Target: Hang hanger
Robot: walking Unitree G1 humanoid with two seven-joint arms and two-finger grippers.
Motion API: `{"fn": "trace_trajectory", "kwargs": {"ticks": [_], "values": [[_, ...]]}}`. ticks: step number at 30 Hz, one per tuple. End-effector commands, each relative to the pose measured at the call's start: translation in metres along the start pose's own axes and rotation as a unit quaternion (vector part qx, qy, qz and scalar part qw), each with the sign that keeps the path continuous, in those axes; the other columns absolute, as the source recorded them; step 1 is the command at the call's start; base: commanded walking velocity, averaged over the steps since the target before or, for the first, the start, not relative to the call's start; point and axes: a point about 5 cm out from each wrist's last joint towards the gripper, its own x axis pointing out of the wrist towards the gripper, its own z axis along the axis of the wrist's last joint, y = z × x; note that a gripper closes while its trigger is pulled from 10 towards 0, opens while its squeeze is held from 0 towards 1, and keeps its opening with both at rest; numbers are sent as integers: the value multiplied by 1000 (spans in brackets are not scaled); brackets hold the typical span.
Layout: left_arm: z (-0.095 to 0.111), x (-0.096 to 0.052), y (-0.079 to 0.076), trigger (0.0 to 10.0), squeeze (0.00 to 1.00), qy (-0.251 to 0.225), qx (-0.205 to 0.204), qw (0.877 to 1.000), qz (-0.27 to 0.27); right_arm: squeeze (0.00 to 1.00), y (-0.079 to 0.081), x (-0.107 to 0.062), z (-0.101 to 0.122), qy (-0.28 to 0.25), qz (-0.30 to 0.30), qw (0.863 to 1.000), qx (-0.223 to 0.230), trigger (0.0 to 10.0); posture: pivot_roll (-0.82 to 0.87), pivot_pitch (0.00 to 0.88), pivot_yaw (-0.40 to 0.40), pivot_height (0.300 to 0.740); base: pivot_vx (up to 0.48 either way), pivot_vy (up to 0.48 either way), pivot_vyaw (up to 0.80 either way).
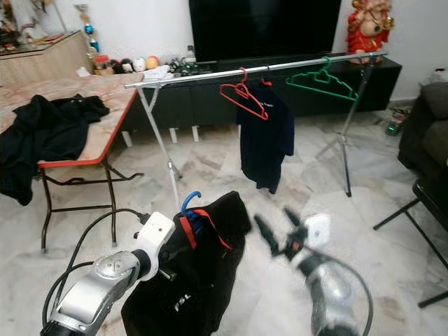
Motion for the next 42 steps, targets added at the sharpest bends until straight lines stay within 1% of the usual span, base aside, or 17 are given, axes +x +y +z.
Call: {"fn": "trace_trajectory", "kwargs": {"ticks": [1, 3, 6, 7, 8, 15, 20, 30, 31, 32, 33, 34, 35, 36, 37, 40, 42], "values": [[17, -2, 0, 10000, 0, -25, 8, 1000, -12, 1000, 4, -1, 11, -6, 41, 999, -26, 10000, -61, 0, 90, 740, 0, 0, 0], [22, -2, -3, 10000, 0, -31, 9, 999, -24, 1000, 9, -7, 8, 14, 57, 997, -47, 10000, -62, 0, 91, 740, 0, 0, 0], [30, -3, -9, 10000, 0, -43, 8, 998, -43, 1000, 7, -14, 2, 40, 53, 995, -76, 10000, -67, 0, 92, 740, 0, 0, 0], [35, -3, -14, 10000, 0, -49, 7, 997, -60, 969, 7, -15, 1, 40, 54, 995, -79, 10000, -69, 0, 91, 740, 0, 0, 0], [37, -4, -17, 10000, 0, -53, 10, 996, -70, 0, 6, -16, 1, 40, 53, 994, -84, 10000, -69, 0, 91, 740, 0, 0, 0], [50, -6, -31, 10000, 0, -66, 28, 991, -115, 0, 5, -14, 7, 32, 42, 995, -83, 10000, -64, 0, 85, 740, 0, 0, 0], [59, -8, -43, 10000, 0, -80, 33, 985, -147, 0, 4, -11, 10, 42, 27, 993, -106, 10000, -58, 0, 80, 740, 0, 0, 0], [60, -12, -47, 10000, 0, -75, 36, 984, -159, 0, -6, -11, 9, 44, -38, 991, -118, 10000, -52, 4, 72, 740, 0, 0, 0], [60, -12, -47, 10000, 0, -74, 36, 984, -158, 0, -7, -11, 9, 45, -41, 991, -116, 6471, -51, 5, 72, 740, 0, 0, 0], [59, -12, -47, 10000, 0, -73, 36, 984, -158, 0, -7, -11, 8, 46, -46, 991, -114, 4863, -51, 5, 72, 740, 0, 0, 0], [60, -12, -47, 10000, 0, -73, 37, 984, -158, 0, -8, -11, 7, 46, -52, 992, -108, 1686, -49, 6, 72, 740, 0, 0, 0], [60, -12, -47, 10000, 0, -73, 38, 984, -159, 0, -8, -11, 7, 46, -52, 992, -106, 1686, -49, 6, 72, 740, 0, 0, 0], [61, -13, -47, 10000, 0, -73, 38, 984, -159, 0, -8, -11, 7, 45, -52, 992, -103, 1059, -48, 6, 72, 740, 0, 0, 0], [61, -13, -48, 10000, 0, -74, 38, 984, -159, 0, -8, -11, 6, 44, -52, 993, -101, 1059, -47, 5, 73, 740, 0, 0, 0], [62, -13, -48, 10000, 0, -74, 38, 984, -160, 0, -8, -10, 6, 44, -51, 993, -99, 118, -47, 5, 73, 740, 0, 0, 0], [63, -13, -49, 10000, 0, -76, 38, 983, -161, 0, -7, -9, 5, 44, -45, 994, -94, 0, -45, 6, 72, 740, 0, 0, 0], [65, -14, -50, 10000, 0, -78, 41, 982, -165, 0, -3, -7, 3, 40, -36, 996, -76, 2235, -49, 7, 73, 740, 0, 0, 0]]}}
